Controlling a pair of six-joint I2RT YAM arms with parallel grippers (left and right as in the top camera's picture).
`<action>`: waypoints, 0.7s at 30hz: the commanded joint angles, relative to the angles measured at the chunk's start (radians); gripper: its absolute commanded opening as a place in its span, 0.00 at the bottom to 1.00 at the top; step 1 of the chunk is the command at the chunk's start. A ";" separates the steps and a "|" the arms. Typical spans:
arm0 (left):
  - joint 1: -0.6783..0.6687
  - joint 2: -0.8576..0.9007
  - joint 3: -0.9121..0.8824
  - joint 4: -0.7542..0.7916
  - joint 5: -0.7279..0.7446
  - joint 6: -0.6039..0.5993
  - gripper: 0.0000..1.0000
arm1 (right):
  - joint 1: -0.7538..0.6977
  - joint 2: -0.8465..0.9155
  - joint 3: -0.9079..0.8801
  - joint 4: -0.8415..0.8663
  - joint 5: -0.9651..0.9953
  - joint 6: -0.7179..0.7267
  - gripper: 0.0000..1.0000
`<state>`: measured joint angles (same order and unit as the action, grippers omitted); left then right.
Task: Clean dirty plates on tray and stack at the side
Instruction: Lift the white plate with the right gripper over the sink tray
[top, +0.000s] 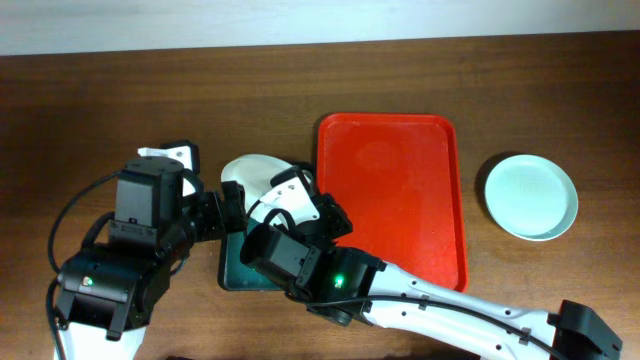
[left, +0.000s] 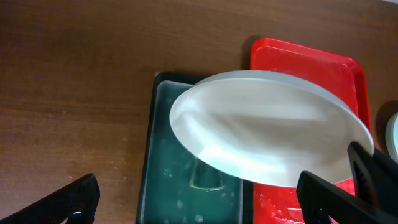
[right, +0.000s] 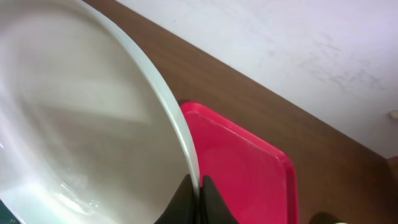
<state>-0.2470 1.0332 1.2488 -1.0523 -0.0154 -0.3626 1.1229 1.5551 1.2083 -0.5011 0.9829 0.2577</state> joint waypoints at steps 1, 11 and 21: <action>0.006 -0.002 0.008 -0.001 -0.006 0.000 0.99 | 0.005 -0.024 0.026 0.000 0.062 0.004 0.04; 0.006 -0.002 0.008 -0.001 -0.006 0.000 0.99 | 0.003 -0.024 0.026 0.000 0.077 0.000 0.04; 0.006 -0.002 0.008 -0.001 -0.006 0.000 0.99 | 0.003 -0.024 0.026 0.000 0.077 0.000 0.04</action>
<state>-0.2470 1.0332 1.2488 -1.0523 -0.0154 -0.3626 1.1229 1.5551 1.2083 -0.5011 1.0245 0.2543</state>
